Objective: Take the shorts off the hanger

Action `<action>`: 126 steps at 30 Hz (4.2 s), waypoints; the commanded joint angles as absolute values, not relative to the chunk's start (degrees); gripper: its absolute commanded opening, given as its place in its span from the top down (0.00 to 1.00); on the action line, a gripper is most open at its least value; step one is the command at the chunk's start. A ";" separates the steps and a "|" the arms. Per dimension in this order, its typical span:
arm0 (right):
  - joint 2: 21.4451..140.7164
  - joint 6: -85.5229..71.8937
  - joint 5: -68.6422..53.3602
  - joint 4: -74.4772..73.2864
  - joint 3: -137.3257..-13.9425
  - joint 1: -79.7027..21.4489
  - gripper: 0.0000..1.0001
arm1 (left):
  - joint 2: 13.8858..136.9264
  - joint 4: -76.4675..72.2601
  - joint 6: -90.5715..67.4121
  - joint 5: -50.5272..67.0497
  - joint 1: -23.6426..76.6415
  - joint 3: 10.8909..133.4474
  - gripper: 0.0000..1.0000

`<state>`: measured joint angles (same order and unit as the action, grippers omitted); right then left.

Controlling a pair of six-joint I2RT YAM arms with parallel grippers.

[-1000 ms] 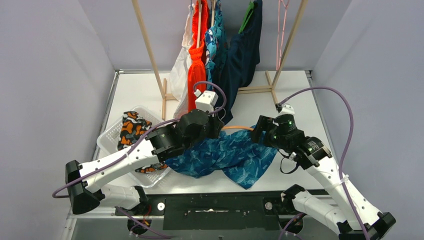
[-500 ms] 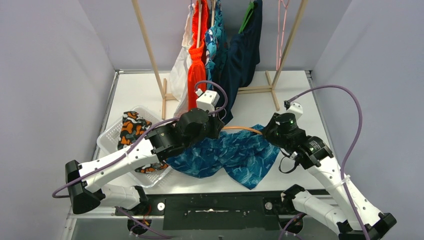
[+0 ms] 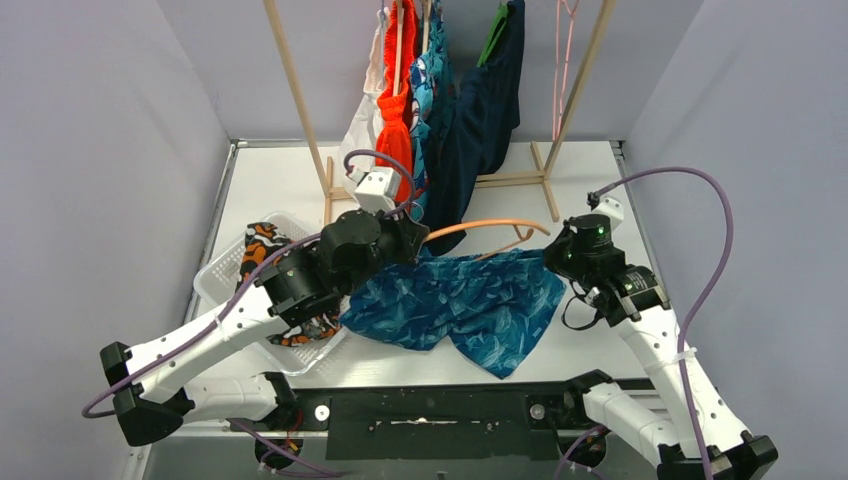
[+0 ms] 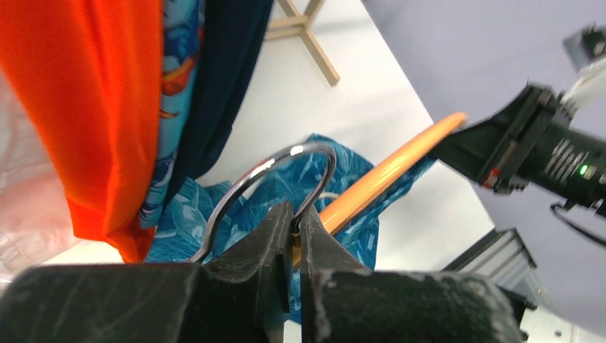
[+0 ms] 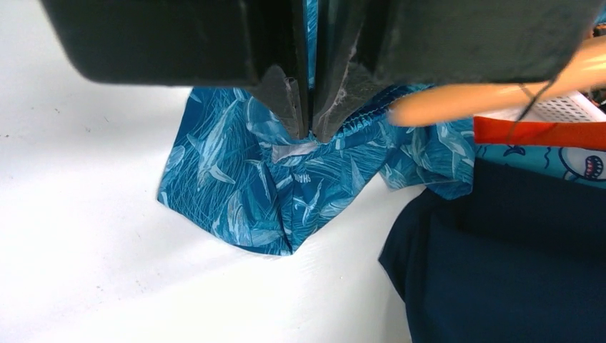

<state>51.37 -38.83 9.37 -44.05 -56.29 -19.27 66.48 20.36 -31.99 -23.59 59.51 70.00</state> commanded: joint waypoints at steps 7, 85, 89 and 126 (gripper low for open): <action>46.04 -38.14 14.00 -41.94 -52.92 -17.62 0.93 | 64.95 16.39 -31.80 -20.57 53.99 71.19 1.00; 45.42 -17.67 -35.70 -37.84 -51.19 -18.93 1.00 | 72.20 38.26 -40.39 -14.59 38.51 63.70 0.20; 44.67 -17.41 -33.14 -38.49 -51.99 -18.85 1.00 | 73.66 38.42 -40.72 -15.07 38.33 63.28 0.46; 32.01 -23.01 -6.42 -66.94 -83.63 -30.84 1.00 | 77.00 23.56 -43.98 -0.31 44.37 69.76 1.00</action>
<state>30.92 -19.00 -7.64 -66.48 -80.20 -27.09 79.26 27.68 -40.47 3.09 48.73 74.56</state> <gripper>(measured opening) 0.155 0.028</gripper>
